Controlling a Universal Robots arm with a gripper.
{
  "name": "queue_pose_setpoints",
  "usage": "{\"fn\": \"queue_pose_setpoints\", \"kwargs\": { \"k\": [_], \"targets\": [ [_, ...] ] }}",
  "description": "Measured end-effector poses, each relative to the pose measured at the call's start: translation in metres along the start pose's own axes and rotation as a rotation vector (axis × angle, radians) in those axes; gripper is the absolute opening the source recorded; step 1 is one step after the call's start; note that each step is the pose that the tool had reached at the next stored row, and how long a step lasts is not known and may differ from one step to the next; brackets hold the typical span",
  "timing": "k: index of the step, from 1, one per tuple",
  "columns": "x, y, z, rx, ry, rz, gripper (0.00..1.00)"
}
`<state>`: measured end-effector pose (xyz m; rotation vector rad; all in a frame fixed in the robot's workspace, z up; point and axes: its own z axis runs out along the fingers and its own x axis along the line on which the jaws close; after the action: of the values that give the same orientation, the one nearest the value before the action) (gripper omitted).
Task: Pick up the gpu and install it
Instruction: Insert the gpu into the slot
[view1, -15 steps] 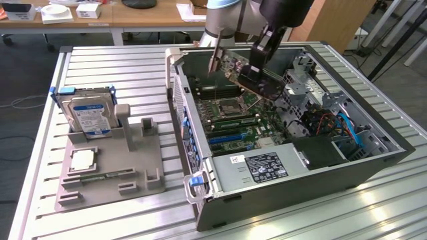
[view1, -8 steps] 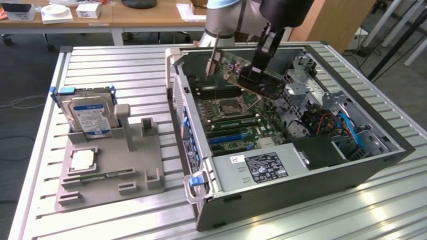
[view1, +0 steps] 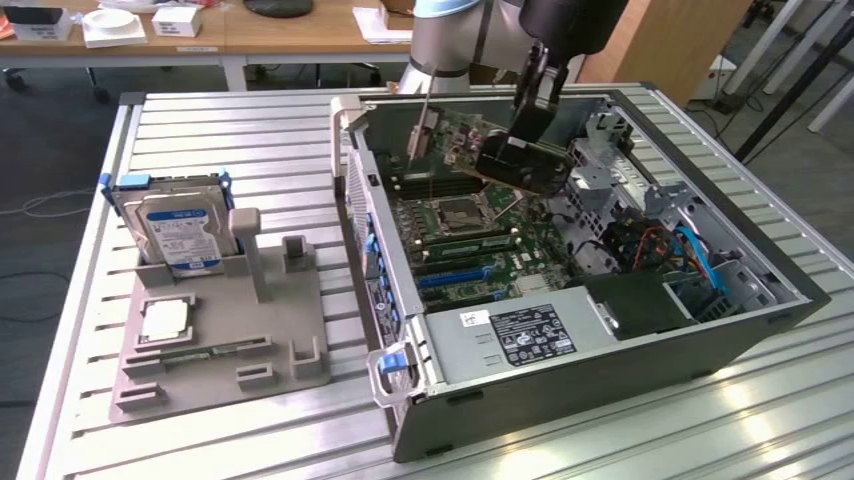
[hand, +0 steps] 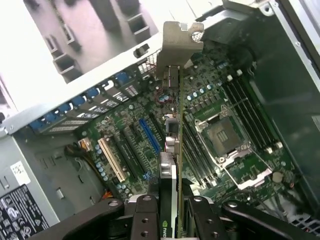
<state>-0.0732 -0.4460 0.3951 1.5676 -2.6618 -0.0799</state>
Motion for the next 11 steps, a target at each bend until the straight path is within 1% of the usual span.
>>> {"fn": "queue_pose_setpoints", "kwargs": {
  "k": [11],
  "targets": [
    [0.0, 0.0, 0.0004, 0.0042, 0.0138, -0.198, 0.27]
  ]
}}
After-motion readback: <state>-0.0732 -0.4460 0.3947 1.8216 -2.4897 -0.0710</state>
